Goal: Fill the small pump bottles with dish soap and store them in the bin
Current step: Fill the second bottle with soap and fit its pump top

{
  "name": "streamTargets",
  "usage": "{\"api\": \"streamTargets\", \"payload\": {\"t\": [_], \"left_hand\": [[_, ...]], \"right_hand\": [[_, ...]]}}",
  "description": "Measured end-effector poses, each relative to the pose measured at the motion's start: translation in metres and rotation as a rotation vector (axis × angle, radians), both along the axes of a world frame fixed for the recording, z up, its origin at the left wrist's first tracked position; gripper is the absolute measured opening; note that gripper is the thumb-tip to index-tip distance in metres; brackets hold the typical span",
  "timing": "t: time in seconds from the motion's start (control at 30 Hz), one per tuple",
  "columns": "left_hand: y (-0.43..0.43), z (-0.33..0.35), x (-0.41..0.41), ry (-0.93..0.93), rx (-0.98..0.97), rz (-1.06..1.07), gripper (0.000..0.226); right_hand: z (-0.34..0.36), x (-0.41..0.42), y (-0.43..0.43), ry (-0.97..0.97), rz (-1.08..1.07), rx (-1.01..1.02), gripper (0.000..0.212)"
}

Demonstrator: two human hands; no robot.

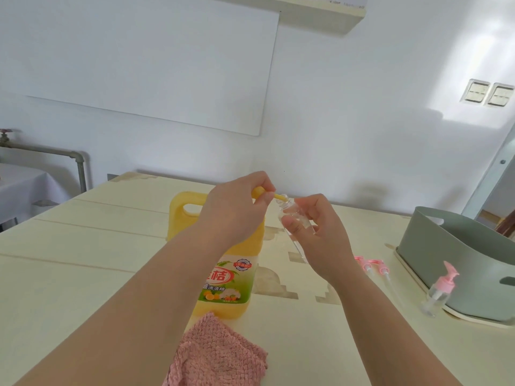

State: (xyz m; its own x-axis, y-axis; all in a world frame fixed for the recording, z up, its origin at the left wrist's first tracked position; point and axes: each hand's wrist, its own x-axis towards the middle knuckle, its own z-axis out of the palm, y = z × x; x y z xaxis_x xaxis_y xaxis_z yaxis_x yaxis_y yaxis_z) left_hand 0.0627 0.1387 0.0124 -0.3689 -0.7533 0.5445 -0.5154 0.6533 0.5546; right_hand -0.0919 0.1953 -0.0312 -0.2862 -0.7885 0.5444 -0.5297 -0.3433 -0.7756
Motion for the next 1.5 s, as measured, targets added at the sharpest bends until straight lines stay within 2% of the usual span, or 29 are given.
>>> {"api": "streamTargets", "payload": {"t": [0.17, 0.37, 0.6, 0.8, 0.97, 1.13, 1.33, 1.5], "left_hand": [[0.001, -0.016, -0.003, 0.037, -0.169, 0.052, 0.012], [0.0, -0.022, -0.004, 0.011, -0.222, 0.088, 0.012], [0.002, -0.004, 0.003, -0.046, -0.075, 0.049, 0.013], [-0.001, 0.001, 0.003, 0.104, 0.026, -0.011, 0.017], [0.001, -0.012, 0.003, 0.179, -0.03, -0.003, 0.018], [0.007, -0.02, 0.002, 0.114, -0.106, 0.119, 0.021], [0.009, -0.016, 0.002, 0.038, -0.114, 0.142, 0.022], [-0.001, -0.008, 0.007, 0.041, 0.03, 0.072, 0.022]], "right_hand": [[-0.008, 0.001, -0.002, -0.029, -0.018, 0.002, 0.021], [-0.015, 0.0, -0.006, -0.03, -0.022, -0.003, 0.02], [-0.008, 0.0, -0.002, -0.006, -0.015, -0.009, 0.021], [-0.003, -0.001, 0.0, -0.005, -0.01, -0.032, 0.021], [-0.008, 0.0, -0.001, -0.027, -0.002, -0.028, 0.022], [-0.015, 0.0, -0.005, -0.021, -0.02, -0.008, 0.024], [-0.016, 0.002, -0.003, -0.039, -0.018, -0.001, 0.024], [-0.011, 0.0, 0.001, -0.014, -0.024, 0.005, 0.022]]}}
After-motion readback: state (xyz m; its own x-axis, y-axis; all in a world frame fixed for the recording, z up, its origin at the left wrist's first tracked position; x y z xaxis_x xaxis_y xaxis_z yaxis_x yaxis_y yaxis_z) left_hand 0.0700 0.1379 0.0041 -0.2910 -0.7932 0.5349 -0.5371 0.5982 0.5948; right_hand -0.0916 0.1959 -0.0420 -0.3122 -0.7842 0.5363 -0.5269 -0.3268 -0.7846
